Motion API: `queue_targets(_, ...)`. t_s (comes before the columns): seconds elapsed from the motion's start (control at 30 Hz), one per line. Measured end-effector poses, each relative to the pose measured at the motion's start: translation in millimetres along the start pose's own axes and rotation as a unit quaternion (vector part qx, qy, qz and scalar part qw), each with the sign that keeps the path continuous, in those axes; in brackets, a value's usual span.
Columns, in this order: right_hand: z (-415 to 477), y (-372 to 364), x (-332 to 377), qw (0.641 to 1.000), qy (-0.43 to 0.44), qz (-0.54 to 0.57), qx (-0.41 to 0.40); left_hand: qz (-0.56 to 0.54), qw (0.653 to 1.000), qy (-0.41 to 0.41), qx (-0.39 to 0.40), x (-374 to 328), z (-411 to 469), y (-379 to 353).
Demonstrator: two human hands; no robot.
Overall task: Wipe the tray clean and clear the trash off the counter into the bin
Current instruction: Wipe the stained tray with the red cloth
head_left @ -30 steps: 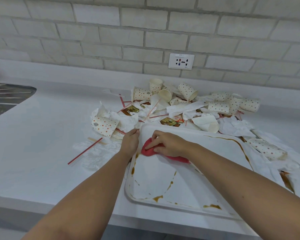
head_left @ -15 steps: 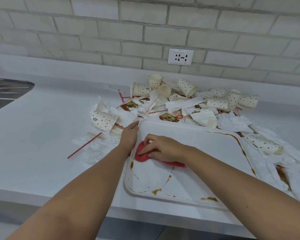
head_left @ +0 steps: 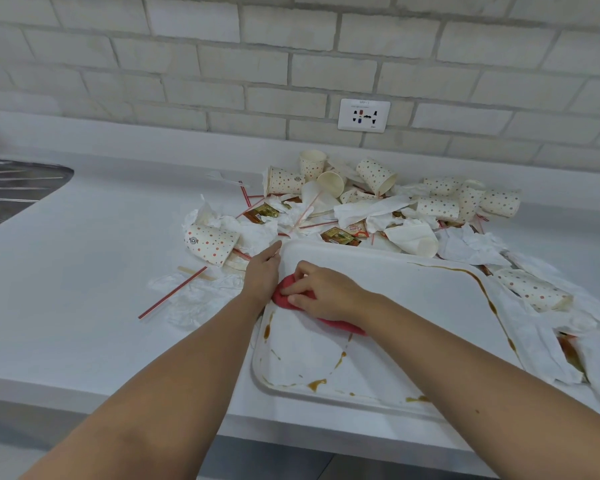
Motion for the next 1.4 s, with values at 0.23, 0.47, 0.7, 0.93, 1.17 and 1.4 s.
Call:
queue_targets(0.23,-22,11,-37,1.0,-0.02,0.013,0.008,-0.009,1.0,0.004,0.01,2,0,-1)
queue_targets(0.47,-15,-11,5,0.999,0.001,-0.031,-0.017,-0.01,1.0,-0.006,-0.002,1,-1,-1)
queue_targets(0.7,-40,-18,10,0.995,0.068,0.008,0.075,-0.023,1.0,-0.003,0.005,1,-3,-2)
queue_targets(0.93,-19,-4,1,1.0,0.013,-0.02,0.001,0.005,1.0,-0.015,-0.01,2,-1,-1)
queue_targets(1.17,-36,-36,36,0.993,0.085,-0.048,0.07,0.005,1.0,-0.012,-0.007,1,-2,-1)
queue_targets(1.4,-51,-15,-8,0.997,0.047,-0.012,0.058,0.054,0.998,-0.015,-0.012,-2,-4,-1)
Point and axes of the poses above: each hand's wrist, its own z-axis towards the middle knuckle, its own y-axis out of the back of the hand, x = y × z, the point moved 7 cm from there along z, towards the middle knuckle, and after that the axes turned 12 degrees about x, right-handed, at the moved point
